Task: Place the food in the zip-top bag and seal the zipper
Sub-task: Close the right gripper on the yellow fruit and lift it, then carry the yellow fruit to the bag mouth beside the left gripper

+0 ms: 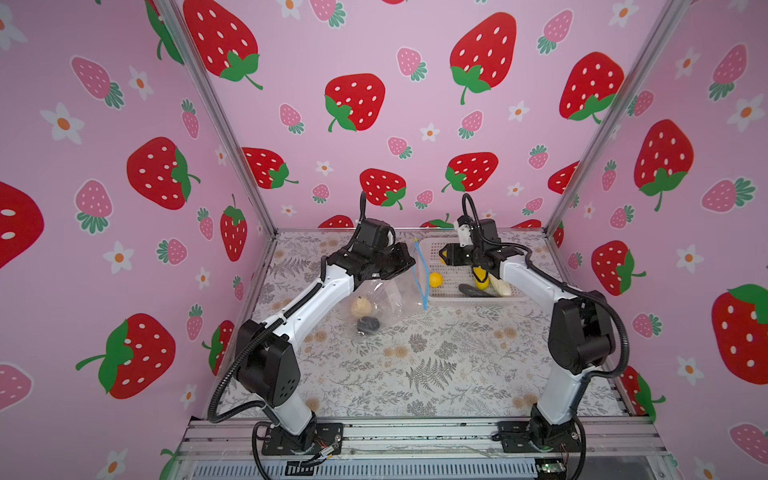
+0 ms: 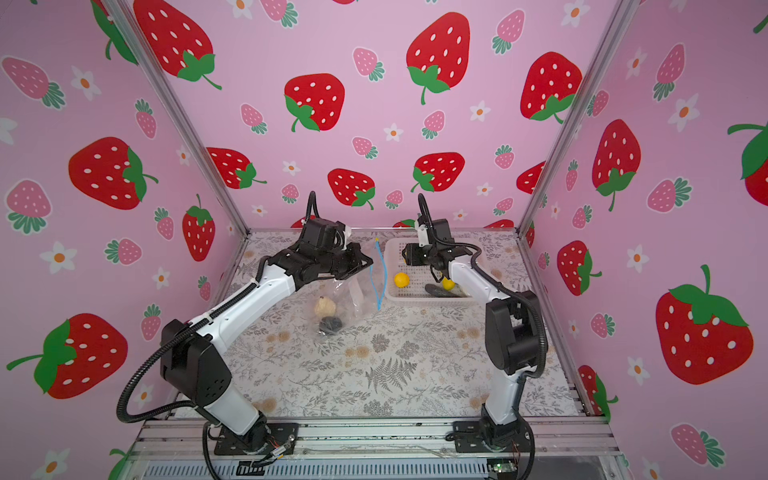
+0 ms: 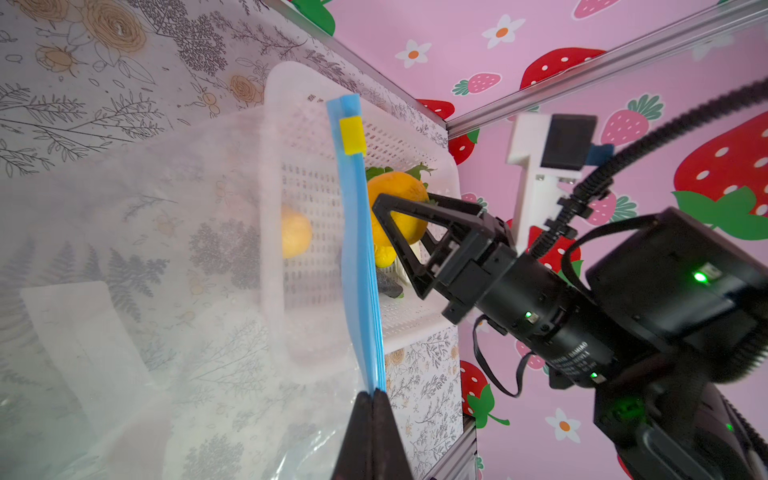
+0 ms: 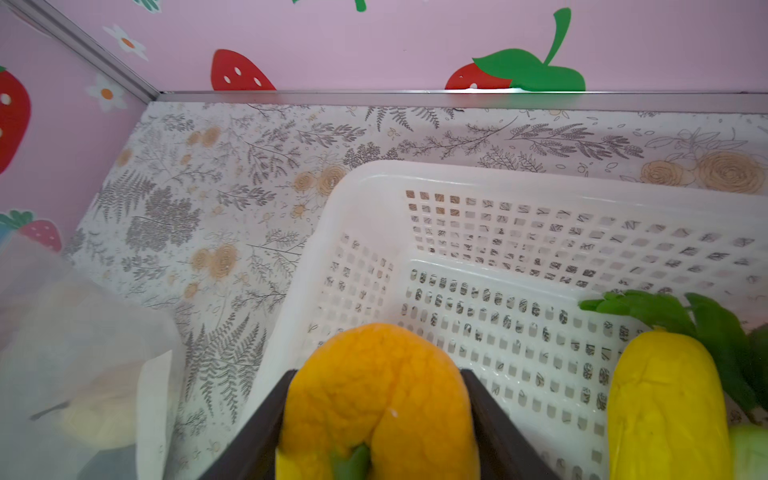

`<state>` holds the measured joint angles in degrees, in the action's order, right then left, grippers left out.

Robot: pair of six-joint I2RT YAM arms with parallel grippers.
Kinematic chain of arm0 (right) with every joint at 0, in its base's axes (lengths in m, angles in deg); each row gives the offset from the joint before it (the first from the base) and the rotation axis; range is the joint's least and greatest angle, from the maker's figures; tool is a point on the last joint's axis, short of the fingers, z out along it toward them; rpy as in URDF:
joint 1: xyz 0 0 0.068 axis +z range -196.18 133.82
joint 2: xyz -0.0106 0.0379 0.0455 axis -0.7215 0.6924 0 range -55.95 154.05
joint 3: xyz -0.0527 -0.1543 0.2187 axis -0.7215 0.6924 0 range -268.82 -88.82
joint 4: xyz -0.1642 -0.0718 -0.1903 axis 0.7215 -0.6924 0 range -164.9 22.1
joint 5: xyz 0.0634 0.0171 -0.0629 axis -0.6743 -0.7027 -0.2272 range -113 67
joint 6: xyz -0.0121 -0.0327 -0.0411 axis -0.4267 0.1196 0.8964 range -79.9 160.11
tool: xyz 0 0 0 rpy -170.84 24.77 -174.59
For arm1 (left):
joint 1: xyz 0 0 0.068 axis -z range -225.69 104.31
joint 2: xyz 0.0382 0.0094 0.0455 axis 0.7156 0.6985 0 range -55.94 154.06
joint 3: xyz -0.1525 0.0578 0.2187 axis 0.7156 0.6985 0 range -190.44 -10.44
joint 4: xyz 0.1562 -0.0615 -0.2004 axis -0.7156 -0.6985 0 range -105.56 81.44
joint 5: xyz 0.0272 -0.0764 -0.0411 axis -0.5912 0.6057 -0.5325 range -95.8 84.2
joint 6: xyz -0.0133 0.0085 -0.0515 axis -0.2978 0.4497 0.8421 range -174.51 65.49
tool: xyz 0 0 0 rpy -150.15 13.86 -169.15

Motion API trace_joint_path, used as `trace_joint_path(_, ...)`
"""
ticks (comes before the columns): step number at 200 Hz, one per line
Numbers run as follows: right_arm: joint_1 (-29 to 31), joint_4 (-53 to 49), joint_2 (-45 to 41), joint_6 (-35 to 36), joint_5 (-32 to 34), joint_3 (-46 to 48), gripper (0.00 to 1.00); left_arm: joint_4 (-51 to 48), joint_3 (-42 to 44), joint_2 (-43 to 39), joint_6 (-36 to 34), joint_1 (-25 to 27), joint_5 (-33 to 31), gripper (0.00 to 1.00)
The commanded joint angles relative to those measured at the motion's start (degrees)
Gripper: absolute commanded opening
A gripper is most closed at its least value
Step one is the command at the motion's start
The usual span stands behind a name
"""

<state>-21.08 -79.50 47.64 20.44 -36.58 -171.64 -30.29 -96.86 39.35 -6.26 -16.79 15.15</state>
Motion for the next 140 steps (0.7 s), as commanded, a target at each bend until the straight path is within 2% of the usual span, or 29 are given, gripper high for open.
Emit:
trace_joint_path(1, 0.0, 1.4, -6.4, -1.0, -5.9, 3.0, 0.46, -0.7, -2.4, -0.1, -0.2, 0.2, -0.7, 0.00)
trace_joint_path(59, 1.3, 5.4, -17.4, -2.9, -13.5, 9.4, 0.44, -0.7, -2.5, -0.2, -0.2, 0.3, -0.8, 0.00)
trace_joint_path(97, 4.0, 9.5, -18.3, -5.4, -17.2, 10.6, 0.43, -0.7, -2.7, -0.1, -0.2, 0.8, -1.2, 0.00)
trace_joint_path(140, 7.4, 10.9, -17.2, -5.3, -18.3, 10.9, 0.42, -1.0, -2.9, -0.2, -0.3, 1.0, -1.4, 0.00)
